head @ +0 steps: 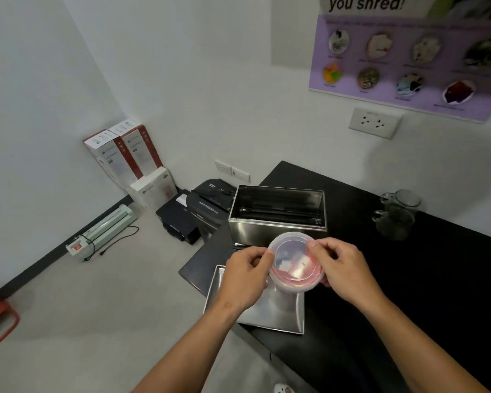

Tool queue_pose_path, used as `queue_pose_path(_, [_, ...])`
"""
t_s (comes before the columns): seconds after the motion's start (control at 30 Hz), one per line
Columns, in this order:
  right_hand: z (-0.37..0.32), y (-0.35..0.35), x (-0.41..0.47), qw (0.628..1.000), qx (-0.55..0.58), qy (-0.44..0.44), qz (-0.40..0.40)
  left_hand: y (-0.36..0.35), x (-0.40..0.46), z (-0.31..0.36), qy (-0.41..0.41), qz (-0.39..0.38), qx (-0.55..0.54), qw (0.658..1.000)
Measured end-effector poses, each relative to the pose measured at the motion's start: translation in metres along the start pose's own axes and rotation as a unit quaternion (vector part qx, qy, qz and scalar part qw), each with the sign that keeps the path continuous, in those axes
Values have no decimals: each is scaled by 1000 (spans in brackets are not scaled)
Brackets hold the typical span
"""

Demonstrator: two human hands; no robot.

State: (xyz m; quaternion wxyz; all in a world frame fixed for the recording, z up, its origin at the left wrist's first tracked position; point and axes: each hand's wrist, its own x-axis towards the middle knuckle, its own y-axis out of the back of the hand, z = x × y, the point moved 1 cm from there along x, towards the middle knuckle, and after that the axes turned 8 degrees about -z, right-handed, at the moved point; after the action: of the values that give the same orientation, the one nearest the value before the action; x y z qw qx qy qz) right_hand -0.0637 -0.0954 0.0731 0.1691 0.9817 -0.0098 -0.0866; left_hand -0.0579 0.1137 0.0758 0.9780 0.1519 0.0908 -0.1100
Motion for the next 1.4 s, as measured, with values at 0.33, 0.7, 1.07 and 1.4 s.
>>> queue_pose_path(0.33, [77, 64, -7, 994, -49, -77, 57, -93, 37, -16, 36, -98, 64, 992])
queue_pose_path(0.7, [114, 91, -17, 989, -62, -121, 58, -139, 43, -28, 52, -153, 56, 985])
queue_pose_path(1.07, [93, 104, -19, 970, -201, -111, 84, -116, 26, -37, 63, -113, 59, 990])
queue_pose_path(1.4, [33, 32, -15, 998, 13, -39, -38, -5, 3, -72, 71, 48, 123, 989])
